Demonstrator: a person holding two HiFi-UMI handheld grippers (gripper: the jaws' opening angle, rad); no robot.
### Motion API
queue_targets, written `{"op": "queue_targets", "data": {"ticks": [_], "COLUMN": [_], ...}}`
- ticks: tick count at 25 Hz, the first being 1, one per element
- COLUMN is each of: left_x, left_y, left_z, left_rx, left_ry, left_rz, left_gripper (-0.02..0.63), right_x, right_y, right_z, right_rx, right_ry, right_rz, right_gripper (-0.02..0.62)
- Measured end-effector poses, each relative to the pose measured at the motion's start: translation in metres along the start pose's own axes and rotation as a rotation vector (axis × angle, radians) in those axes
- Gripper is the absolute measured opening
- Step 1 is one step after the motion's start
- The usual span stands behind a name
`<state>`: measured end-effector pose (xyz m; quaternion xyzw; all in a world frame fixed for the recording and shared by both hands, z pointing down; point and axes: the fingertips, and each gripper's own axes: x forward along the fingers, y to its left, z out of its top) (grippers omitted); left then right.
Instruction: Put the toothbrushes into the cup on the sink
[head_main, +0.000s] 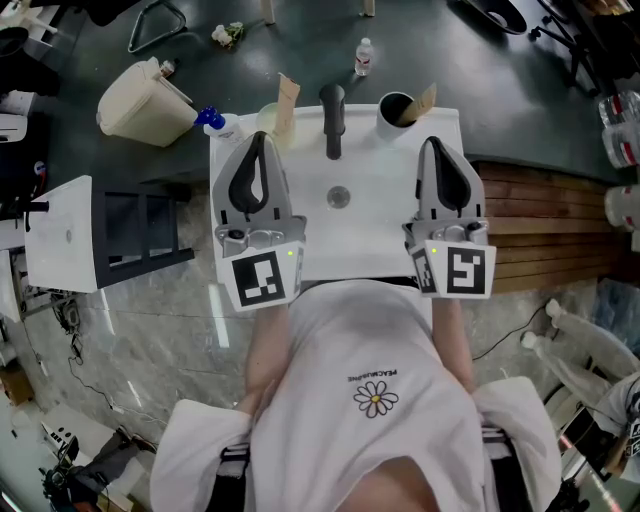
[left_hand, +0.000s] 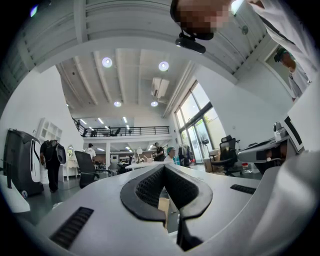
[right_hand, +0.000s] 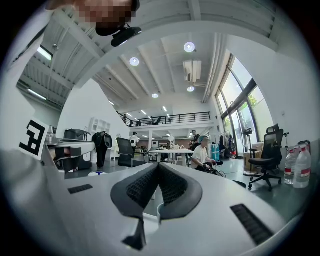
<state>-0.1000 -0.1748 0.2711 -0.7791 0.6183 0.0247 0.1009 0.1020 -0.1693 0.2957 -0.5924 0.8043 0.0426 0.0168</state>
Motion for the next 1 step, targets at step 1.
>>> {"op": "queue_targets", "data": {"ticks": [1], "left_x": [-0.0006], "left_y": [-0.0001], "left_z": [0.0006], "left_rx": [0.0], "left_ry": [0.0], "left_rz": [0.0], "left_gripper": [0.017], "right_x": [-0.0005], "right_y": [0.0], "right_z": [0.0006], "right_rx": [-0.001], "right_ry": [0.001], "right_rz": [-0.001], "right_gripper": [0.011]}}
